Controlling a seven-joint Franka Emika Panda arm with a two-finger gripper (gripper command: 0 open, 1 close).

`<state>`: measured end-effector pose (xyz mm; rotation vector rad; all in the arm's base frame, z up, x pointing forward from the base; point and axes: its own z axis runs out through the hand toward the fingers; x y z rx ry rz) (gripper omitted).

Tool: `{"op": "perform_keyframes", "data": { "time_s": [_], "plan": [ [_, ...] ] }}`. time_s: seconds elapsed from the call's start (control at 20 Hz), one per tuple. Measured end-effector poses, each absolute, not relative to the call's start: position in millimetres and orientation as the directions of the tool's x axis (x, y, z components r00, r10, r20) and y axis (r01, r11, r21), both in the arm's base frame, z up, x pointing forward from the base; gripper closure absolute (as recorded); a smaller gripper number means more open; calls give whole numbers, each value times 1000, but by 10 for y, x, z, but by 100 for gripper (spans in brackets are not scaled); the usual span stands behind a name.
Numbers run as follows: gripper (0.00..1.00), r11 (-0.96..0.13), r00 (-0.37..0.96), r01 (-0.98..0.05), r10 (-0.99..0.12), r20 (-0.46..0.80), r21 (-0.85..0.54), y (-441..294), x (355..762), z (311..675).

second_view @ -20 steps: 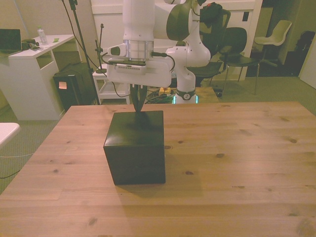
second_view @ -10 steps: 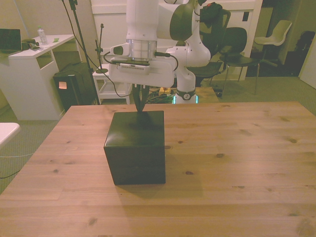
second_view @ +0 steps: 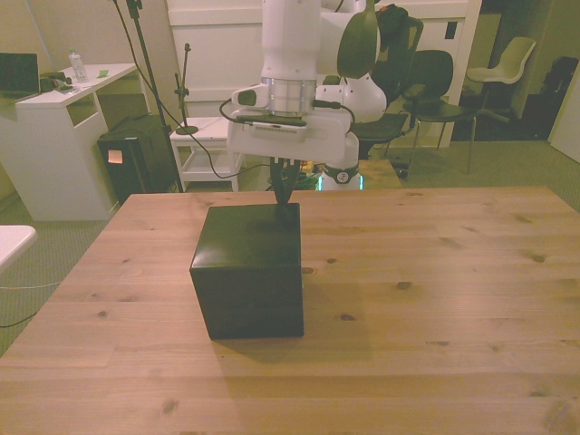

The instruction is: Close the top drawer

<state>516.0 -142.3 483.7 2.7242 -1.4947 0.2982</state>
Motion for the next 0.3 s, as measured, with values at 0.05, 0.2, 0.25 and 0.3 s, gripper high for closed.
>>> {"op": "perform_keyframes", "data": {
  "time_s": [0.05, 0.2, 0.25, 0.3],
  "plan": [
    [100, -545, 527, -835, -832, 174, -72, -1322, 5126, 4826],
    [100, -551, 534, -831, -828, 172, -71, -1008, 4993, 4817],
    [100, -552, 535, -831, -827, 171, -72, -913, 4941, 4815],
    [0, -555, 538, -829, -826, 168, -72, -815, 4885, 4817]
  ]
}}
